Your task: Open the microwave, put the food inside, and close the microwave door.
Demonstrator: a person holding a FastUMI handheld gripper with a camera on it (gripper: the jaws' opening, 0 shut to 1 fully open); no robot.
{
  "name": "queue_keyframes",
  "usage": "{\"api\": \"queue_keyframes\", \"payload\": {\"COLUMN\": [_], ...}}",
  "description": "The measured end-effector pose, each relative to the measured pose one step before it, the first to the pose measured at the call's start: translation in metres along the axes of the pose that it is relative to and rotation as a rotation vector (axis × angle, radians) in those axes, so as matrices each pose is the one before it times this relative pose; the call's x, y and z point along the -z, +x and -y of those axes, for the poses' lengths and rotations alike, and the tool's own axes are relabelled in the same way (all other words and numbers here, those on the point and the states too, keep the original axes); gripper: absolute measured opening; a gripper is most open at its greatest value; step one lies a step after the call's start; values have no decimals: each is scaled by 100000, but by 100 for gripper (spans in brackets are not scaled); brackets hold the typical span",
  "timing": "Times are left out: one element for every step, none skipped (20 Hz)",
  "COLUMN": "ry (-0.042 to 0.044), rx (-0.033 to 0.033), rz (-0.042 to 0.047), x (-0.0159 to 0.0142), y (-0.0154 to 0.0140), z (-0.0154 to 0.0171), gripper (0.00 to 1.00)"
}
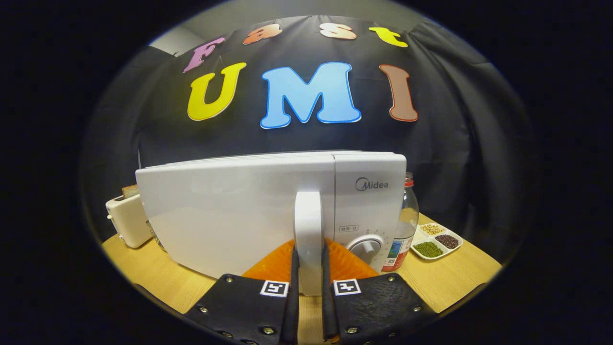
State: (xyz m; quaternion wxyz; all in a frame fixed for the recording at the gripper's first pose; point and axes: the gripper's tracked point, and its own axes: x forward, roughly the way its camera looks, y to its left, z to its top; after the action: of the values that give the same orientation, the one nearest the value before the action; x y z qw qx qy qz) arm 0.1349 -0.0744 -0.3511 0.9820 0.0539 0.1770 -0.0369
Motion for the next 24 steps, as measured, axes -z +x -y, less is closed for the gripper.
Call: {"api": "queue_keyframes", "payload": {"ry": [-794, -789, 449, -555, -37, -558, -71, 875, 872, 328, 1107, -1251, -3867, 386, 251, 719, -46, -474, -570, -740, -1405, -7, 1673, 597], "rx": [293, 17, -208, -504, -387, -186, 325, 274, 27, -424, -767, 491, -362, -1231, -1940, -2255, -2508, -2622, -2852, -2555, -2299, -2153, -2127, -2305], "rz": [75, 285, 197, -41, 335, 257, -74, -473, -103, -846, -1481, 1731, -224, 134, -211, -933, -509, -86, 185, 437, 679, 379, 665, 144], "x": [-85, 92, 86, -61, 46, -114, 157, 30, 1, 81, 232, -43, 360, 61, 328, 276, 271, 197, 204, 154, 193, 159, 146, 136], "y": [-351, 293, 53, 23, -83, -150, -41, 6, -20, -149, -833, -1380, -1102, -1518, -1342, -1426, -1389, -1294, -1246, -1074, -968, -767, -661, -630], "z": [-25, 80, 10, -38, -56, 76, 40, -12, -53, 29, -319, -281, -224, -438, -799, -714, -883, -1018, -1139, -1182, -1123, -1017, -1057, -1216], "gripper": [20, 12, 12, 12, 12, 12, 12, 12, 12, 12, 12, 12, 12, 12, 12, 12, 12, 12, 12, 12, 12, 11, 12, 11]}}
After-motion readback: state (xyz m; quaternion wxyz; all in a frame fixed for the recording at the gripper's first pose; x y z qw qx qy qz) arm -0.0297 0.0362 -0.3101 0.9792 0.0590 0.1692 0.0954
